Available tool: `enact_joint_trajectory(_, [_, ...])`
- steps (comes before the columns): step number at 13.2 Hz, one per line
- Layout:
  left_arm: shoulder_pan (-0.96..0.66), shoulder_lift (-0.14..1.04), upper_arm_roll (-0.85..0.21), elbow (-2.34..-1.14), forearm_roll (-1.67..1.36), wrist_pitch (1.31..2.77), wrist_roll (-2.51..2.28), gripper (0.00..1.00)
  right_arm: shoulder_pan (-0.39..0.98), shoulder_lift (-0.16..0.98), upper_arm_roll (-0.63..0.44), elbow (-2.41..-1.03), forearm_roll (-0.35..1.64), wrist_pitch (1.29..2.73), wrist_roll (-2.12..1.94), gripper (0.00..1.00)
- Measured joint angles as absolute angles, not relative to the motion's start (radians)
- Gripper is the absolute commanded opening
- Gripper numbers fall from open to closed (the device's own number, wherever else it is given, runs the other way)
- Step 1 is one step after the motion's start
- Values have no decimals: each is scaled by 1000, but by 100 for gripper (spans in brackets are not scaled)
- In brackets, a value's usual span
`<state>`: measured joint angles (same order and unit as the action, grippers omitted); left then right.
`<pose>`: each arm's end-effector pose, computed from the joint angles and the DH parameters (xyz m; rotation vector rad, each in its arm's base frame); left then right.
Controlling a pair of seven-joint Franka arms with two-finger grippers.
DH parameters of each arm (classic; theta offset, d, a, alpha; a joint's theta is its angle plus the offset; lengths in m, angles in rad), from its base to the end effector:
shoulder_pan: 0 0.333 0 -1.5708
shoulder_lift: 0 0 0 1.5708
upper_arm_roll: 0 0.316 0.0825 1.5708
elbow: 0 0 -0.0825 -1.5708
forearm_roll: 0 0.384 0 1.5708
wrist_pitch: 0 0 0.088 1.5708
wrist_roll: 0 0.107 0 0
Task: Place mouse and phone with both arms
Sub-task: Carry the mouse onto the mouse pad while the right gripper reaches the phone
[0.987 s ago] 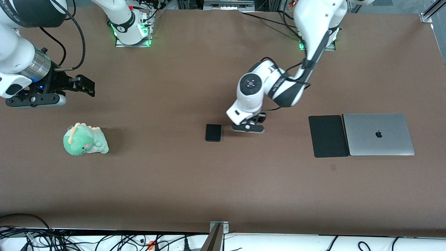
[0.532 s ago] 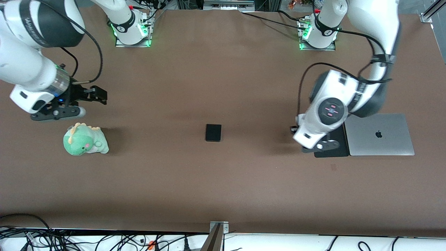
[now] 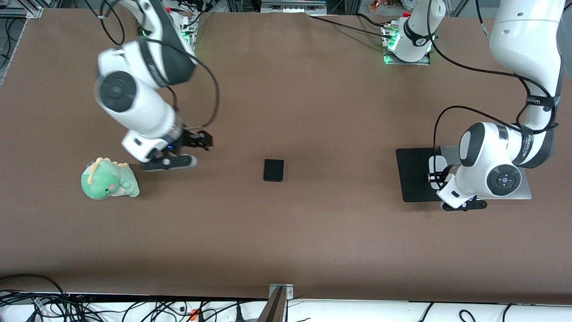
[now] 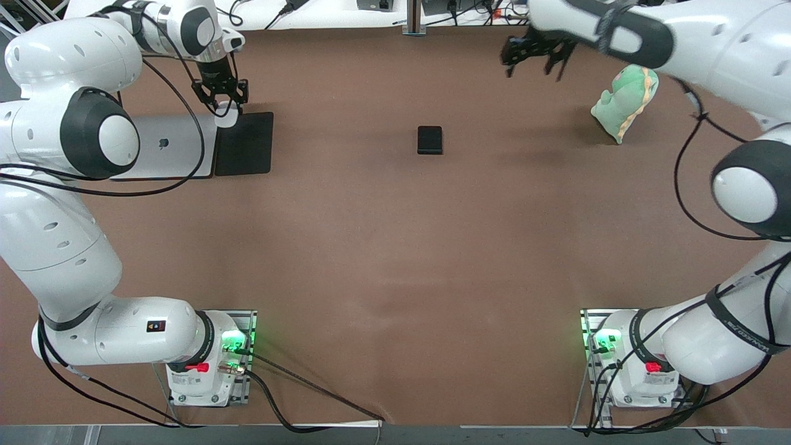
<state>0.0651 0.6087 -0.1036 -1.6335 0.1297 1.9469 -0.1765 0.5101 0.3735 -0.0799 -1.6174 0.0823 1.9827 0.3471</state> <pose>0.6539 -0.0096 0.2445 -3.0263 -0.1248 0.4324 0.5984 0.2867 0.4088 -3.1000 -0.0857 0.0368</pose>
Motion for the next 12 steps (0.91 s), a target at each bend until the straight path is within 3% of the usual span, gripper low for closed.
enact_joint_trajectory(3, [74,625,-113,-1748,130,2138,-158,24,623,526,-78,-1620,86,2212,548,100])
enact_joint_trajectory(4, [74,625,-114,-1777,130,2193,-138,29,659,579,-78,-1620,86,2286,606,100])
enact_joint_trajectory(5, [78,625,-114,-1808,130,2253,-117,51,696,632,-78,-1620,86,2353,655,100])
enact_joint_trajectory(6, [82,625,-114,-1840,130,2309,-105,100,725,675,-78,-1619,86,2400,686,100])
enact_joint_trajectory(12, [89,619,-115,-1876,130,2369,-95,100,775,783,-82,-1561,83,2454,703,100])
